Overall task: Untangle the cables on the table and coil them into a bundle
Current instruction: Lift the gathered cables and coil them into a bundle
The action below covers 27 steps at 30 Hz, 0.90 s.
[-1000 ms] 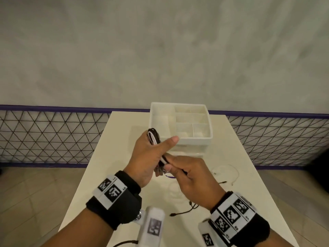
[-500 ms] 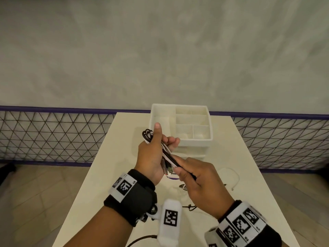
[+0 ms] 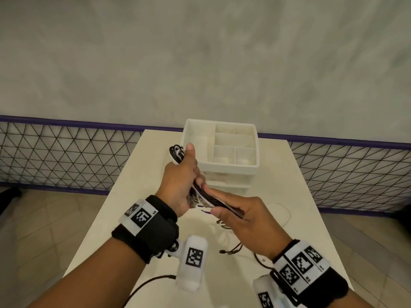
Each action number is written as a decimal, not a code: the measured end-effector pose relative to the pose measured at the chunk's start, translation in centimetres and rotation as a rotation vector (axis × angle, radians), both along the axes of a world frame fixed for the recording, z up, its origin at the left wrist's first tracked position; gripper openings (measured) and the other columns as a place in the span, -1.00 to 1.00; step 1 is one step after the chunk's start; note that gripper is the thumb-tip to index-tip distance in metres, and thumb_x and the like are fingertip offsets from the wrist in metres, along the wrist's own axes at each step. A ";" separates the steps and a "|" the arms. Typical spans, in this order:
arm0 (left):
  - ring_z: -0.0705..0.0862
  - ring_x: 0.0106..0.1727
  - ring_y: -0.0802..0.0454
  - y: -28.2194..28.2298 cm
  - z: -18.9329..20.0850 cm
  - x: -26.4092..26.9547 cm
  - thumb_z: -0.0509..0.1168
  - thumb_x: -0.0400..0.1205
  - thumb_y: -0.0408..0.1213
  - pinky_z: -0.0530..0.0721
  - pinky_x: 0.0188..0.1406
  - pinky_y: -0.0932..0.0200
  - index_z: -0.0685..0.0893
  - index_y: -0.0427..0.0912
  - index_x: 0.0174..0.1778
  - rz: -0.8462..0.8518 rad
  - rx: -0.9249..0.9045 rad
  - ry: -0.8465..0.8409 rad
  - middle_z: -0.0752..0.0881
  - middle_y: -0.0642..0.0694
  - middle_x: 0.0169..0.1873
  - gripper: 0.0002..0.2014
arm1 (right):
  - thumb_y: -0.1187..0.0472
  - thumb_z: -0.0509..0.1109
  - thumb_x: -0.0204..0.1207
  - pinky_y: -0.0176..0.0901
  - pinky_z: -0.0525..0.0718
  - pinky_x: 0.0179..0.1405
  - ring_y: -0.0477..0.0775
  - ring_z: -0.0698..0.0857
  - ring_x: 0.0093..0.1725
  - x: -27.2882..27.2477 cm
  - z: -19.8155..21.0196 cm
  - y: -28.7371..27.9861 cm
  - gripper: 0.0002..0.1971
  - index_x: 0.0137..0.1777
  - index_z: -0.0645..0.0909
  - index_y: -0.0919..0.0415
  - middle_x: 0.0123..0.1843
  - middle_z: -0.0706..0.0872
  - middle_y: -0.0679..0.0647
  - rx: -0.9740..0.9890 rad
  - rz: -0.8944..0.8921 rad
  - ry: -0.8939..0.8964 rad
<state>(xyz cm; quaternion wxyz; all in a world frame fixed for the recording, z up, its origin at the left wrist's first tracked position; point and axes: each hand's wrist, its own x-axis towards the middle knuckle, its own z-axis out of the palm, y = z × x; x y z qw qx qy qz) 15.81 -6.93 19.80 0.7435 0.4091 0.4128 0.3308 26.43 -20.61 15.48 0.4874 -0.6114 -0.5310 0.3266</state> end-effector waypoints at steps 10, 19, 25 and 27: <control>0.35 -0.60 0.11 0.9 -0.9 -3.7 0.40 0.60 0.11 0.40 -0.58 0.27 0.54 -0.20 -0.27 -0.859 0.452 0.448 0.48 0.03 -0.58 -0.59 | 0.27 0.51 0.54 -0.22 0.66 -0.30 -0.26 0.67 -0.37 0.7 1.4 1.7 -0.70 -0.26 0.81 -0.21 -0.39 0.77 -0.23 -0.208 0.108 -0.239; 0.68 -0.34 -0.03 3.9 -4.0 -6.5 0.37 0.62 -0.04 0.62 -0.32 0.00 0.72 -0.08 -0.23 -0.857 0.589 0.541 0.77 0.02 -0.46 -0.80 | 0.06 0.54 0.53 -0.21 0.53 -0.40 -0.06 0.56 -0.45 0.3 2.2 5.4 -0.88 -0.15 0.85 0.06 -0.37 0.77 0.13 -0.238 0.030 -0.244; 0.57 -0.53 -0.08 6.4 -4.0 -8.9 0.36 0.69 -0.13 0.59 -0.34 0.11 0.59 -0.25 -0.20 -0.444 0.167 0.174 0.45 -0.05 -0.65 -0.73 | 0.15 0.31 0.70 -0.43 0.52 -0.23 -0.24 0.53 -0.39 0.6 1.4 5.9 -0.79 0.12 0.77 -0.11 -0.44 0.63 -0.28 -0.134 -0.101 -0.167; 0.55 -0.56 -0.05 6.6 -4.0 -8.9 0.45 0.60 -0.06 0.51 -0.36 0.10 0.57 -0.17 -0.31 -0.348 0.084 0.111 0.41 -0.05 -0.65 -0.69 | 0.22 0.26 0.75 -0.38 0.49 -0.20 -0.22 0.53 -0.37 -1.0 0.5 6.9 -0.71 0.08 0.74 -0.21 -0.42 0.57 -0.22 -0.019 -0.149 -0.186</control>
